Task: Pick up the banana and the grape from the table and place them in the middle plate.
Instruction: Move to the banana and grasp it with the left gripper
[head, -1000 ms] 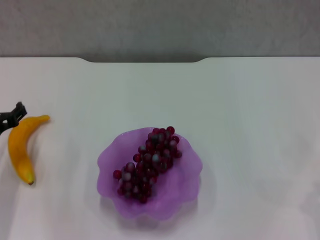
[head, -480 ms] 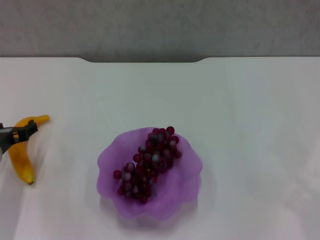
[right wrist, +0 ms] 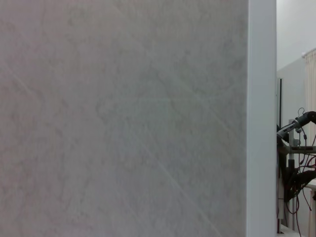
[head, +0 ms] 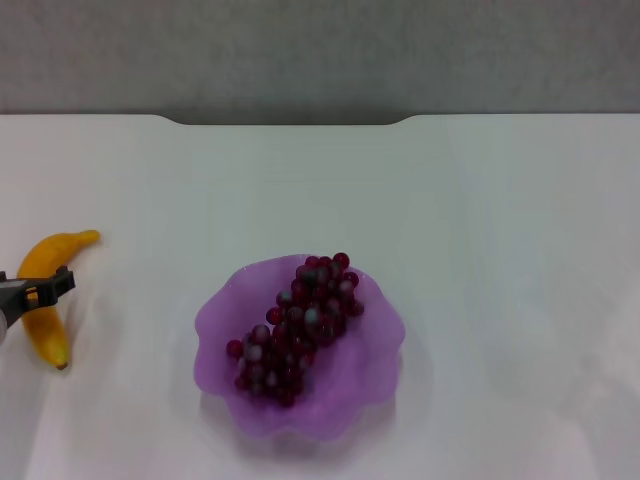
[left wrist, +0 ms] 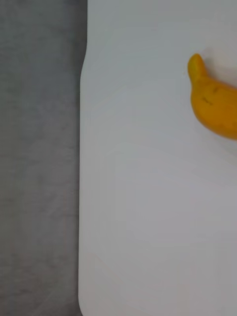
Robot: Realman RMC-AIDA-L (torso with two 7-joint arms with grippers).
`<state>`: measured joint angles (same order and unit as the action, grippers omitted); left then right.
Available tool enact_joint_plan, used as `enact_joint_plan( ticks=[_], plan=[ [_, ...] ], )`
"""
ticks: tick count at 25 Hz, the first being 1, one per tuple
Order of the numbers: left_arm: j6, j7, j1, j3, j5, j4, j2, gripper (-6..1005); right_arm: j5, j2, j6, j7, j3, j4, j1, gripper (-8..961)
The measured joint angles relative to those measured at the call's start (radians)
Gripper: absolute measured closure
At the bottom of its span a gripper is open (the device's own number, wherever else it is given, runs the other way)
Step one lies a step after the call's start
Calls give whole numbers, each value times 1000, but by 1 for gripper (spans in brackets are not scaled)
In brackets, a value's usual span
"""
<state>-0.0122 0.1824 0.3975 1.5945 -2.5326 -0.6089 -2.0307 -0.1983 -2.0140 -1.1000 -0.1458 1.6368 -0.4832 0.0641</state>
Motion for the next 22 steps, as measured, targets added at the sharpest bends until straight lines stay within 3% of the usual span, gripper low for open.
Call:
enact_joint_plan(
  ticks=[22],
  plan=[
    [-66, 5, 7, -10, 9, 85, -7, 127, -1, 0, -37, 0, 21, -1, -1, 953]
  ],
)
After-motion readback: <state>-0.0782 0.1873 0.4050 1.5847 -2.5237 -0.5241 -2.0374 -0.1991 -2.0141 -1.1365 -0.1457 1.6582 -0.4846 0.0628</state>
